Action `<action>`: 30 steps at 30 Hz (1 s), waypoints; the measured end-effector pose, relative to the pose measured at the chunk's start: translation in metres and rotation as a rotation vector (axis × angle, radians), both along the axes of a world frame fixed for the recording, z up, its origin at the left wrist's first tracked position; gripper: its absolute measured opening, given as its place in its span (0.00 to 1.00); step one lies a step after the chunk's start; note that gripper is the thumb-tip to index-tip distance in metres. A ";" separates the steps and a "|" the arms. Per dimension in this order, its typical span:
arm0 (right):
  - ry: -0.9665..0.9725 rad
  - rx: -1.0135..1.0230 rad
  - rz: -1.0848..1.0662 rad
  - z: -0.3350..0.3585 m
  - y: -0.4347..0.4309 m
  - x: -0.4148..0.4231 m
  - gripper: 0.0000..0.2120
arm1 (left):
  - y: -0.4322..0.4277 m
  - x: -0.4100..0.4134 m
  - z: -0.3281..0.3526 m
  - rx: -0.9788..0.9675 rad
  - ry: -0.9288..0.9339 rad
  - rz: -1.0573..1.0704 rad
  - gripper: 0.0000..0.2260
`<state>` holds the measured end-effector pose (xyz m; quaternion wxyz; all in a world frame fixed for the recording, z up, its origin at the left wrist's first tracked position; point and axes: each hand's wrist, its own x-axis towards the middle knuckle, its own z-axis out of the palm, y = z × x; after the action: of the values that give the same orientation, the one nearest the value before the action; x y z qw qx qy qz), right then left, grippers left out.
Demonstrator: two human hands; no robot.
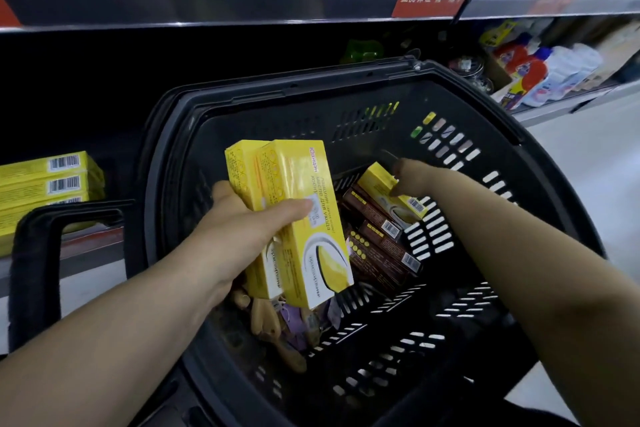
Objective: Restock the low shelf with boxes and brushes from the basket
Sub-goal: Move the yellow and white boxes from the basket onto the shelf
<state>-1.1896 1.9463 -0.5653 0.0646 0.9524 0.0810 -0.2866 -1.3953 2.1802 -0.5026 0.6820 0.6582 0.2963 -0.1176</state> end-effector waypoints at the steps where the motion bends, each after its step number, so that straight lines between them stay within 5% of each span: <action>1: 0.050 -0.043 -0.015 -0.013 -0.003 -0.001 0.33 | 0.000 0.001 -0.001 -0.001 -0.002 -0.003 0.34; 6: 0.013 -0.102 -0.109 -0.057 -0.009 0.002 0.39 | 0.000 0.001 -0.004 0.006 0.007 -0.017 0.33; 11: -0.072 -0.207 -0.049 -0.075 -0.012 -0.003 0.27 | 0.001 0.001 -0.004 0.001 0.017 -0.047 0.33; 15: 0.109 -0.120 -0.040 -0.045 0.003 -0.003 0.17 | 0.002 0.003 -0.004 -0.012 0.031 -0.050 0.37; 20: 0.473 0.512 -0.420 0.055 0.016 -0.019 0.14 | 0.002 0.005 0.001 -0.118 0.026 -0.011 0.39; 23: 0.453 0.814 -0.457 0.112 0.014 -0.044 0.09 | 0.003 0.003 0.007 -0.231 -0.020 0.032 0.36; 30: 0.536 1.248 -0.549 0.182 0.044 -0.113 0.17 | 0.011 -0.007 0.031 -0.371 -0.157 0.049 0.43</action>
<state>-1.3022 1.9902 -0.3832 -0.5862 0.6951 0.0007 -0.4161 -1.4020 2.1913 -0.4713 0.8151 0.5212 0.2315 -0.1021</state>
